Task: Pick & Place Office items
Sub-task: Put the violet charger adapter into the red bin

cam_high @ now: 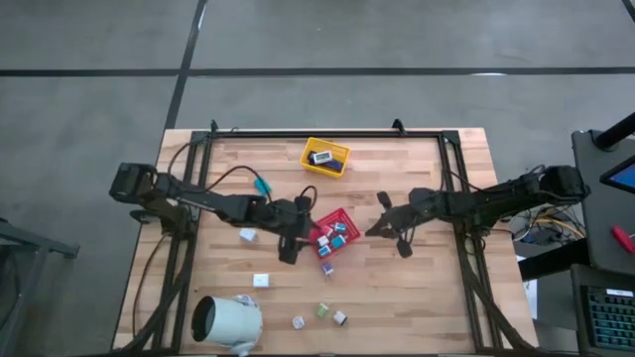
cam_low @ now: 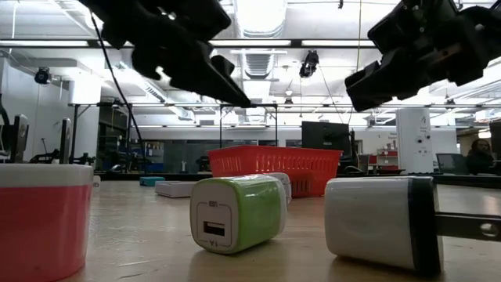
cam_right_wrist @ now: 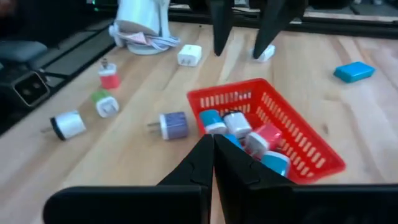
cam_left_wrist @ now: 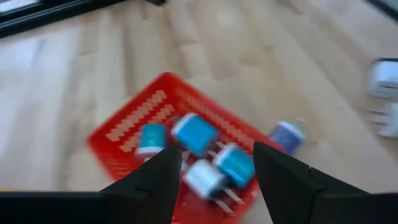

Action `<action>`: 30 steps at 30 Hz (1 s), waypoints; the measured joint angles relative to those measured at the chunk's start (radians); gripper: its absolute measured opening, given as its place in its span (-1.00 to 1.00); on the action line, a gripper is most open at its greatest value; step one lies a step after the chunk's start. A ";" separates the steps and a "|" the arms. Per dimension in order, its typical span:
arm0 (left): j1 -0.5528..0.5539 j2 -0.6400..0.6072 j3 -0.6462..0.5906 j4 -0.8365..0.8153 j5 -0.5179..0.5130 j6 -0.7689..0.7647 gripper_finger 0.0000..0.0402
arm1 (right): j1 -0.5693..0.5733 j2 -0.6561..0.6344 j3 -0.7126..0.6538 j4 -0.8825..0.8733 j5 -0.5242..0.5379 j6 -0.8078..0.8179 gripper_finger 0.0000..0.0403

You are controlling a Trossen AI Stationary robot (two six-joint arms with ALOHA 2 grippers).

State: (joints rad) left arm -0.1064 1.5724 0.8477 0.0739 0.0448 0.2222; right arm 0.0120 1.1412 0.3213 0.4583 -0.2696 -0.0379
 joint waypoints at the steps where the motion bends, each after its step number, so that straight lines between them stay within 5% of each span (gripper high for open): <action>1: -0.008 -0.001 -0.008 0.005 0.015 0.003 0.02 | 0.005 0.000 0.004 -0.004 0.000 0.009 -0.93; 17: -0.089 0.038 0.051 -0.007 0.122 0.170 0.02 | 0.023 0.000 0.029 -0.066 0.060 0.084 0.01; 30: -0.096 0.288 0.358 -0.389 0.111 0.274 0.02 | 0.023 0.000 0.024 -0.115 0.063 0.086 0.25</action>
State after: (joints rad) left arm -0.2024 1.8607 1.2052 -0.3150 0.1560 0.4964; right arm 0.0353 1.1412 0.3448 0.3431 -0.2066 0.0481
